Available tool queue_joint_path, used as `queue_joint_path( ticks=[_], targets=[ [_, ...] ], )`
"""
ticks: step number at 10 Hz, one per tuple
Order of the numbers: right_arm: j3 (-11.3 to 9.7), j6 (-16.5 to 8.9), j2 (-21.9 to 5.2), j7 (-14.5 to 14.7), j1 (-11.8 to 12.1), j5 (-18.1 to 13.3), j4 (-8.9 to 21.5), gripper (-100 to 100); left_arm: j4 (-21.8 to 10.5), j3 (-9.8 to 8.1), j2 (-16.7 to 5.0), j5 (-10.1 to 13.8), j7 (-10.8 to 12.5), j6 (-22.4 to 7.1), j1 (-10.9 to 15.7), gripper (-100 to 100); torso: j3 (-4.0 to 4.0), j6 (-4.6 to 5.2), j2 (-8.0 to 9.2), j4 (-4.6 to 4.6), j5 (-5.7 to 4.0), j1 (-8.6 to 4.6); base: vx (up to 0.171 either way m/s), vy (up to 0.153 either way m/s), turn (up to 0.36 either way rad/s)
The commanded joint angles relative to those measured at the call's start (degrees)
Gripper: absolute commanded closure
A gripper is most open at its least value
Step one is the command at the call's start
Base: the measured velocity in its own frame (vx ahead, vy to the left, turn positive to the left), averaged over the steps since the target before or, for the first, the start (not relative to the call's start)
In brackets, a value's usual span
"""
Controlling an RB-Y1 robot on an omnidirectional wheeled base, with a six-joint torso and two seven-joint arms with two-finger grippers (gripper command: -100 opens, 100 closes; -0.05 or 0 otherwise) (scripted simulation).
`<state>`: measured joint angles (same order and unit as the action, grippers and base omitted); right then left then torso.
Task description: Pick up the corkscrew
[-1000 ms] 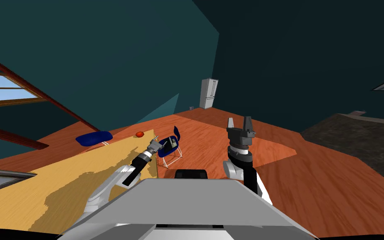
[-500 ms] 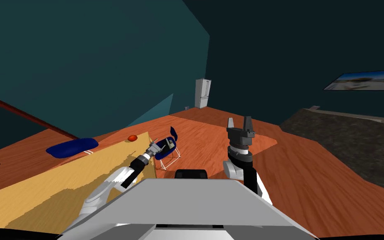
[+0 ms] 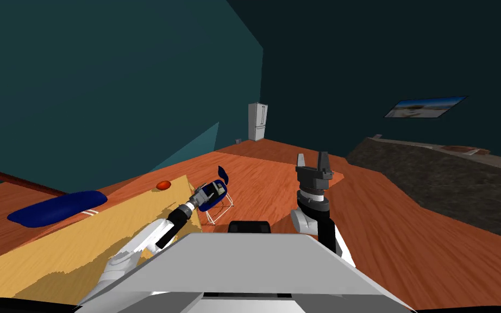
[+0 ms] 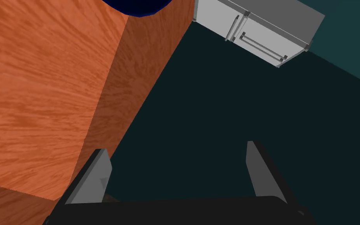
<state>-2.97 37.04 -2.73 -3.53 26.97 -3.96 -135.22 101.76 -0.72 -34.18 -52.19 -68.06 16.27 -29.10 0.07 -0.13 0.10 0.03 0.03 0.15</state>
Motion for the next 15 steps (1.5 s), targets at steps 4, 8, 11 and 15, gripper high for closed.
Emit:
queue_joint_path(
  ticks=[4, 8, 11, 15],
  targets=[
    [0.00, 0.00, 0.00, 0.00, 0.00, 0.00, 0.00, 0, -4.76, 0.43, -2.52, -6.30, -7.48, 0.50, -0.54, -100, 0.01, -0.01, 0.01, 0.00, 0.00, 0.00, -0.053, 0.028, -0.242],
    [0.00, 0.00, 0.00, 0.00, -0.02, 0.00, 0.00, 0, -7.00, 0.74, -3.74, -10.42, -13.89, 0.63, -0.79, -100, 0.03, 0.07, 0.06, 0.01, 0.01, 0.06, -0.059, 0.032, -0.234],
    [0.00, 0.00, 0.00, 0.00, -0.02, 0.00, 0.00, 0, -9.22, 1.03, -4.94, -13.75, -18.03, 0.78, -1.03, -100, 0.04, 0.07, 0.09, 0.02, 0.00, 0.04, -0.059, 0.023, -0.205],
    [0.01, 0.00, -0.01, 0.00, 0.00, 0.00, 0.00, 0, -13.57, 1.56, -7.27, -18.99, -25.06, 1.12, -1.49, -100, 0.05, -0.02, 0.08, 0.02, 0.02, 0.13, -0.063, 0.036, -0.239]
  ],
)
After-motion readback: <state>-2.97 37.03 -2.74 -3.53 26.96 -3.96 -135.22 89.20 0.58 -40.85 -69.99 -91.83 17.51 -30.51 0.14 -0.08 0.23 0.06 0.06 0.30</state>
